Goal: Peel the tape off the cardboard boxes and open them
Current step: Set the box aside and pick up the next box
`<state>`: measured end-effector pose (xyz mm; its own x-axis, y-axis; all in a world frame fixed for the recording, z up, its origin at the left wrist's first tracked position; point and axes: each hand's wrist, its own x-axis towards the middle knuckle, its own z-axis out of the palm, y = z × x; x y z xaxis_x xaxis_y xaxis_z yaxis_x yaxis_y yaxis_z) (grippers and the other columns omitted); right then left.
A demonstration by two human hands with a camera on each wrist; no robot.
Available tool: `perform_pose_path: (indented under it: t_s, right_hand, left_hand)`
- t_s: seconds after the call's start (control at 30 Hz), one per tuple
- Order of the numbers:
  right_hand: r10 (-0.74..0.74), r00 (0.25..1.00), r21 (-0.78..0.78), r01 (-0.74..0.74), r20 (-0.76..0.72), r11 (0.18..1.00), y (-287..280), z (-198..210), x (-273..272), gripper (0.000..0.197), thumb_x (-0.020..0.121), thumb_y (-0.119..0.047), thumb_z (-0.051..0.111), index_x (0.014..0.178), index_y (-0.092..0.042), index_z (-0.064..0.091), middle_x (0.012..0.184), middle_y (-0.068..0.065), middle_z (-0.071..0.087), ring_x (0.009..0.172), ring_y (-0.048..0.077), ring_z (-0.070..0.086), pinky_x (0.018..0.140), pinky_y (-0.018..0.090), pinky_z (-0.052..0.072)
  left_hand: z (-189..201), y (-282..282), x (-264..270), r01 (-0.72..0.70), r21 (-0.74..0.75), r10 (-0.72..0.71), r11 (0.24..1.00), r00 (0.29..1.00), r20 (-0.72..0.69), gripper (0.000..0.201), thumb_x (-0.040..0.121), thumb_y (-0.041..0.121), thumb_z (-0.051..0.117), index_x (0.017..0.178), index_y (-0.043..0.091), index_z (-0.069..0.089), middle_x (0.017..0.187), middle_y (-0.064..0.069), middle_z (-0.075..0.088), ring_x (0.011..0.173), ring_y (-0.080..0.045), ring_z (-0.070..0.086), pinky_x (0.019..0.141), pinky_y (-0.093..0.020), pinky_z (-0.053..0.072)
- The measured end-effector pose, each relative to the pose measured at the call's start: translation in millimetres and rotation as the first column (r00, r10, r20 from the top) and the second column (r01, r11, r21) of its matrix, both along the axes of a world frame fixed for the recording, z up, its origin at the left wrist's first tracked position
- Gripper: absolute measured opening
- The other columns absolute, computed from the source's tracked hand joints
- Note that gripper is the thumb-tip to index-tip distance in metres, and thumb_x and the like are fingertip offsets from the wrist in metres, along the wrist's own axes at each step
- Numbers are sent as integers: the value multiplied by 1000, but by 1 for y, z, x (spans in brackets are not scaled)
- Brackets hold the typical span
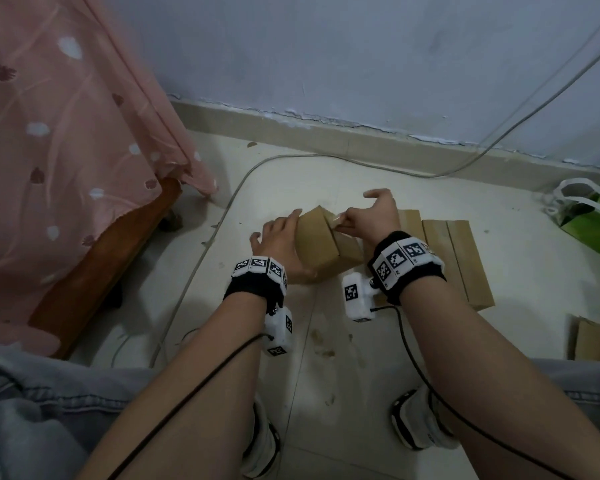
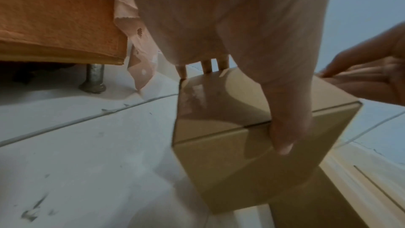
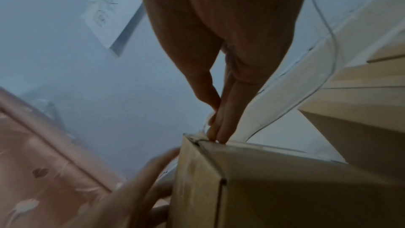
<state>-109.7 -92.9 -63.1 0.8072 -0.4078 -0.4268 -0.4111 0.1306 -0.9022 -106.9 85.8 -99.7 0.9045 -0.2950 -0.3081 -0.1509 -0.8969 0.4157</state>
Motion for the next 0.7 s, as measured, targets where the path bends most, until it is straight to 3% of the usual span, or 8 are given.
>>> perform_pose_path:
  t_s: [0.07,0.17,0.23,0.4,0.5,0.7]
  right_hand:
    - [80,997,-56,-79,1,995,5,5,-1,44,80,20,51,111,-11,50,80,26,65,62,33,68,61,40,61]
    - [142,989,-264,-146,-34,953,12,-1,-2,31,75,12,57,89,-13,67,72,16,72,65,28,73,67,38,62]
    - [173,982,-373,-189,-76,908,14,-6,-4,28,70,5,55,75,-18,71,67,10,72,63,24,73,69,39,62]
    - [67,995,-184,-81,-79,980,17,-17,-13,23,85,7,51,75,-3,69,67,20,71,63,32,72,69,44,62]
    - [-9,994,-187,-11,-108,982,3,-26,-17,26,87,8,50,73,-2,69,73,21,71,64,31,73,67,41,62]
    - [-53,992,-83,44,-112,996,-12,-41,-16,28,91,3,37,91,1,65,77,15,65,64,28,68,80,44,60]
  left_hand:
    - [0,-5,0,20,-106,-22,994,1000,-13,130,55,41,88,150,44,-1,151,-2,29,136,-31,34,109,-56,34]
    - [1,-8,-2,46,-208,-57,977,997,-48,120,58,29,86,148,45,9,145,0,32,128,-31,45,99,-48,49]
    - [-1,-5,-4,48,-226,-64,973,996,-63,116,58,27,88,148,41,15,143,0,34,124,-30,49,93,-43,52]
    - [-11,14,-7,35,-196,-59,980,991,-116,118,59,26,90,144,54,14,140,0,26,119,-32,51,91,-39,53]
    - [-25,33,-16,-3,-148,-24,989,984,-179,116,55,14,89,141,51,20,140,-2,24,119,-37,51,95,-42,52]
    - [-35,48,-20,-25,-128,-1,991,980,-200,121,50,9,88,140,45,16,135,-3,29,112,-37,53,88,-44,53]
